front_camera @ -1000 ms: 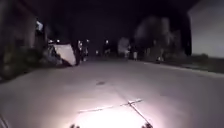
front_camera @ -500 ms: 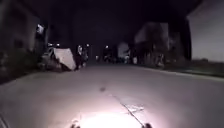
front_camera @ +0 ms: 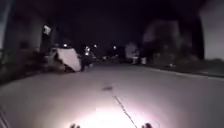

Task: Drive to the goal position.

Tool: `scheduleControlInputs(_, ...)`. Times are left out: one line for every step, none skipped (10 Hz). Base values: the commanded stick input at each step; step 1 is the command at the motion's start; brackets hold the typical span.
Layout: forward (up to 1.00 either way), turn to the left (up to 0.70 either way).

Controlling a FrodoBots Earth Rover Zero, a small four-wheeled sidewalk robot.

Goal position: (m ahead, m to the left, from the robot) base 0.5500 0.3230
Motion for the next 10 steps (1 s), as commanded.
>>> scheduleControlInputs(1.00,0.00)
scheduleControlInputs(1.00,0.00)
scheduleControlInputs(1.00,0.00)
scheduleControlInputs(1.00,0.00)
scheduleControlInputs(1.00,0.00)
scheduleControlInputs(1.00,0.00)
scheduleControlInputs(1.00,0.00)
scheduleControlInputs(1.00,0.00)
scheduleControlInputs(1.00,0.00)
scheduleControlInputs(1.00,0.00)
